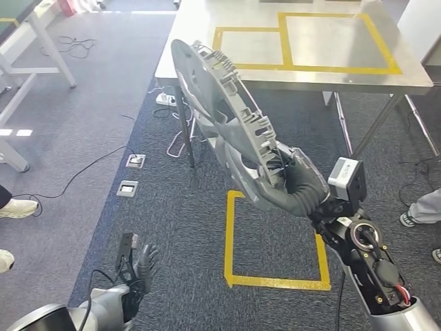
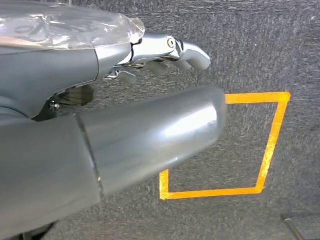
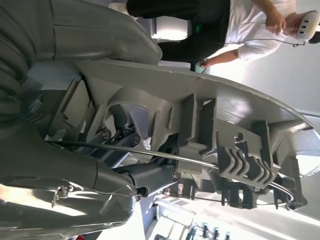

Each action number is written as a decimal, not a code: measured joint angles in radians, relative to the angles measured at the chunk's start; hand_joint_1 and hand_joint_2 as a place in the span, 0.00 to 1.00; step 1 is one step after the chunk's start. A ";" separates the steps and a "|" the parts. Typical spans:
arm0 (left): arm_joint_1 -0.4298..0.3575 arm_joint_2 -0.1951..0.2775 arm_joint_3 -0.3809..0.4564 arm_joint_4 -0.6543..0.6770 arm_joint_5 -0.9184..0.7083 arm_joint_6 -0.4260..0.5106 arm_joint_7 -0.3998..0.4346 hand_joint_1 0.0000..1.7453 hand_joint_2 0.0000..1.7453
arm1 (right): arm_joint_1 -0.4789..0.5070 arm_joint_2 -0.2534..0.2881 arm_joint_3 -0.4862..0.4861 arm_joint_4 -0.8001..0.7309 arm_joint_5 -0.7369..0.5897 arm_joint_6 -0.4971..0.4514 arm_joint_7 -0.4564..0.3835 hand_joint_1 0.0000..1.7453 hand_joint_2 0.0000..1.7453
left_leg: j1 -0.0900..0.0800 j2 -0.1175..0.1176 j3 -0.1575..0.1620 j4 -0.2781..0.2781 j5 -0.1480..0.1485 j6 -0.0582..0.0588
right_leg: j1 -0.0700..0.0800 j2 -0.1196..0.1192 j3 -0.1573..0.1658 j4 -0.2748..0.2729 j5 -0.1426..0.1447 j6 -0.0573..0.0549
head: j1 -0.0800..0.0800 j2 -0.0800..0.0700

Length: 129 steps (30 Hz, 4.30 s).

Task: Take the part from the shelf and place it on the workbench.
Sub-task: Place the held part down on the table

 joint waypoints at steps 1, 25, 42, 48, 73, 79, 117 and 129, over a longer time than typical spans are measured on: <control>0.000 -0.001 0.000 0.000 0.000 0.000 0.000 0.00 0.00 | 0.003 0.000 0.000 0.000 0.000 -0.002 0.000 1.00 1.00 | 0.001 -0.005 0.004 0.001 -0.003 -0.004 | -0.005 0.003 -0.031 0.047 -0.013 0.006 | 0.001 0.000; 0.000 0.006 0.000 0.000 -0.007 -0.005 0.003 0.00 0.00 | 0.019 -0.011 -0.006 -0.003 -0.011 -0.025 0.008 1.00 1.00 | -0.037 -0.033 -0.192 0.023 0.163 -0.016 | 0.014 0.038 0.271 -0.223 -0.040 -0.040 | -0.005 0.000; -0.001 -0.009 -0.001 0.002 -0.007 -0.007 0.002 0.00 0.00 | 0.019 -0.023 -0.020 -0.019 -0.022 -0.050 -0.004 1.00 1.00 | -0.036 -0.044 0.037 0.114 -0.063 -0.020 | 0.024 0.018 0.003 -0.224 0.202 -0.071 | -0.004 0.000; 0.001 -0.009 -0.001 0.002 -0.007 -0.007 0.001 0.00 0.00 | 0.019 -0.023 -0.024 -0.026 -0.023 -0.051 -0.005 1.00 1.00 | -0.004 -0.019 -0.178 0.353 -0.190 -0.061 | 0.009 0.018 0.074 -0.230 0.147 -0.071 | -0.015 0.000; -0.013 -0.032 -0.004 0.003 -0.035 -0.004 0.019 0.00 0.00 | 0.052 -0.065 -0.132 -0.167 0.196 -0.334 0.024 1.00 1.00 | -0.022 -0.019 -0.106 0.085 0.022 -0.042 | 0.019 0.005 0.066 -0.212 0.118 -0.067 | -0.014 0.000; -0.011 -0.030 -0.004 0.003 -0.033 -0.004 0.019 0.00 0.00 | 0.053 -0.071 -0.157 -0.176 0.220 -0.371 0.030 1.00 1.00 | 0.005 -0.015 -0.225 0.353 -0.089 -0.075 | 0.013 0.006 0.072 -0.219 0.122 -0.068 | -0.023 0.000; -0.023 -0.026 -0.043 0.003 -0.024 -0.014 0.016 0.00 0.00 | 0.031 -0.101 -0.206 -0.182 0.270 -0.513 0.039 1.00 1.00 | -0.006 -0.014 -0.081 0.050 0.022 -0.036 | 0.011 0.015 0.107 -0.215 0.080 -0.030 | -0.021 0.000; -0.019 -0.026 -0.044 0.004 -0.023 -0.016 0.014 0.00 0.00 | 0.040 -0.107 -0.208 -0.174 0.265 -0.510 0.033 1.00 1.00 | -0.005 -0.025 0.041 0.042 -0.064 -0.025 | 0.011 0.010 -0.031 -0.154 0.163 -0.027 | -0.003 0.000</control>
